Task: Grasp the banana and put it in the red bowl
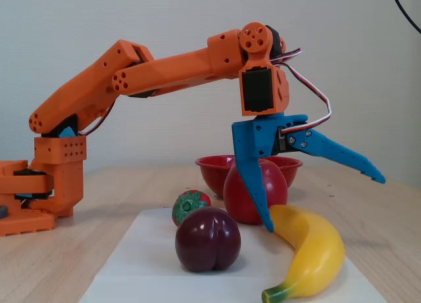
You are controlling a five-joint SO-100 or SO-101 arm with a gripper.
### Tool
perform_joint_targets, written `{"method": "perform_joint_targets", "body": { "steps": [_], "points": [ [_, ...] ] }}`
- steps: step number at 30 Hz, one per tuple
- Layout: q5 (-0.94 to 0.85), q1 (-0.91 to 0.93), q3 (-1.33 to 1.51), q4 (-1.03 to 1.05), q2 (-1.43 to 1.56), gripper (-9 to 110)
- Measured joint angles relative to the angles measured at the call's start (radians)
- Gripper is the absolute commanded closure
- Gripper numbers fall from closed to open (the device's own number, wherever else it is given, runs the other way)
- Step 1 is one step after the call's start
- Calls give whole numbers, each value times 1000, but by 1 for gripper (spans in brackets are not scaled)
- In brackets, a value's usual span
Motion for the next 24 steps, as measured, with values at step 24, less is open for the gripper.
{"method": "perform_joint_targets", "body": {
  "steps": [24],
  "points": [
    [-2, 3, -71, -51, -146, 53]
  ]
}}
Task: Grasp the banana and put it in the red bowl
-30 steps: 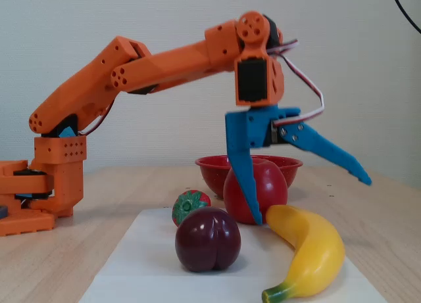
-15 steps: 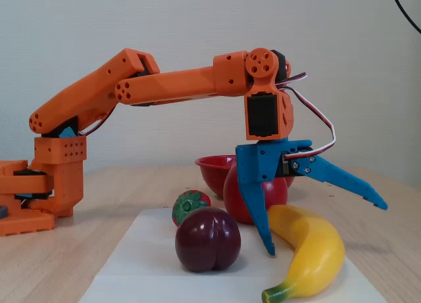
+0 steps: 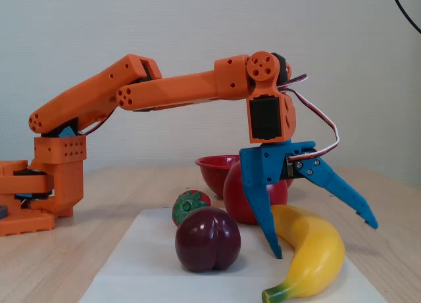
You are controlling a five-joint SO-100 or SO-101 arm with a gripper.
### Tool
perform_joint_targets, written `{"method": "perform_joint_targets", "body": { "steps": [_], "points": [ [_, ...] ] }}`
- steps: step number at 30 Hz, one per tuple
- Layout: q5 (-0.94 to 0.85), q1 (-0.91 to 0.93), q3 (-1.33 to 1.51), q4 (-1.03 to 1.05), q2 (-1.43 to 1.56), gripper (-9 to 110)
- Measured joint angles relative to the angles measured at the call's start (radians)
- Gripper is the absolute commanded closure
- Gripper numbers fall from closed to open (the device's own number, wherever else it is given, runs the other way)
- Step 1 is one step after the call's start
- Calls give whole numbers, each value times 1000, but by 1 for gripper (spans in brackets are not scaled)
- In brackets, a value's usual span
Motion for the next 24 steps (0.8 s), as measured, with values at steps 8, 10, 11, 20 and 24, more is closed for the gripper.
{"method": "perform_joint_targets", "body": {
  "steps": [8, 10, 11, 20, 24],
  "points": [
    [25, 0, -8, 8, -2, 80],
    [15, 0, -11, 12, -2, 86],
    [26, -2, -11, 18, -2, 90],
    [57, -2, -6, 23, -2, 101],
    [66, -2, 55, 21, 35, 101]
  ]
}}
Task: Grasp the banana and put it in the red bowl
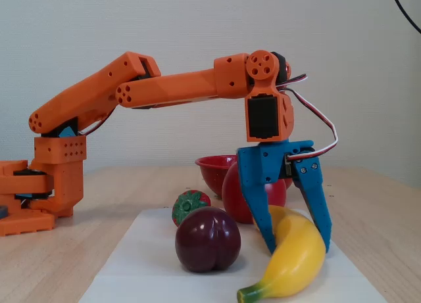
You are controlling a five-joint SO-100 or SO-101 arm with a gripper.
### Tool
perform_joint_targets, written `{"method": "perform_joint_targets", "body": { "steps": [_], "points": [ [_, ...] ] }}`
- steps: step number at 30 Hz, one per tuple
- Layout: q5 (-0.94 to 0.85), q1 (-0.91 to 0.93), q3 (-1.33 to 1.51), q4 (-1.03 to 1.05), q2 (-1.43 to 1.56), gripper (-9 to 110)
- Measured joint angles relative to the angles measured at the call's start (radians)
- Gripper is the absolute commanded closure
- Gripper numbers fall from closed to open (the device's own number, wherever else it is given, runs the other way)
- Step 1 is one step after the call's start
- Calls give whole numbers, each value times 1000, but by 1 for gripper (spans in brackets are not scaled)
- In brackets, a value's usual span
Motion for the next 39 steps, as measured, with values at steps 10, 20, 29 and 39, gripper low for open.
{"method": "perform_joint_targets", "body": {
  "steps": [10, 20, 29, 39],
  "points": [
    [0, -5, 206, 0, 140, 101],
    [-11, 0, 333, -35, 367, 101],
    [-61, -2, 476, -34, 594, 101],
    [-153, 153, 592, 71, 910, 101]
  ]
}}
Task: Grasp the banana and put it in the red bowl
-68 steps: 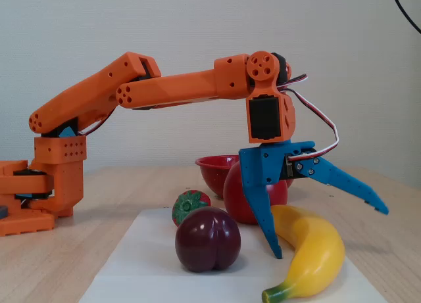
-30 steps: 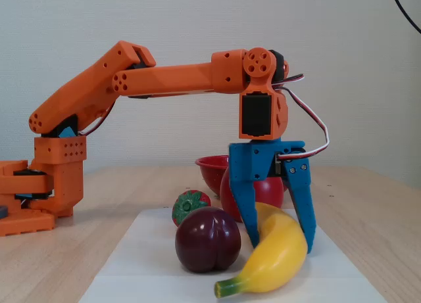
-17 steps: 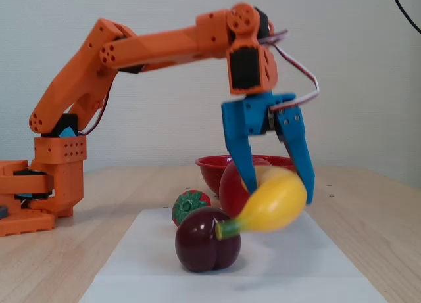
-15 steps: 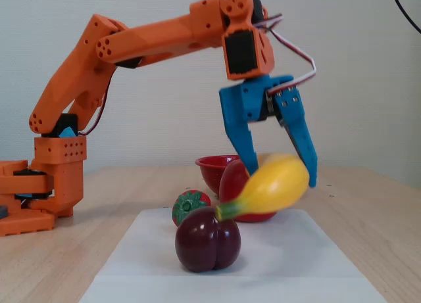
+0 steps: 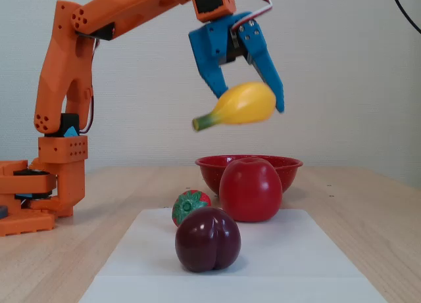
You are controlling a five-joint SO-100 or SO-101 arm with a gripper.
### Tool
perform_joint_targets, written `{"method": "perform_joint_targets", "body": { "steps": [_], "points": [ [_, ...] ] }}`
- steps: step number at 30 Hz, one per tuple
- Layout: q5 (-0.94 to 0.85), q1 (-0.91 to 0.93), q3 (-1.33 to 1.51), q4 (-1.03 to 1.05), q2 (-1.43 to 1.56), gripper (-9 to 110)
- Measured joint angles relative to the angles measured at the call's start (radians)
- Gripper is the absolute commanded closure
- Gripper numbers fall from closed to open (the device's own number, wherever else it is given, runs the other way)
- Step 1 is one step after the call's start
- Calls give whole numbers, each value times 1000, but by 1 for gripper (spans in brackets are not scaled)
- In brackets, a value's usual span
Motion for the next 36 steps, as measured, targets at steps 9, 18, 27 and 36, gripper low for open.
{"method": "perform_joint_targets", "body": {
  "steps": [9, 18, 27, 36],
  "points": [
    [-101, 184, 0, 77, 120, 101],
    [-156, 430, 18, 78, 138, 101],
    [-207, 672, 94, 74, 152, 101],
    [-245, 836, 114, -8, 67, 101]
  ]
}}
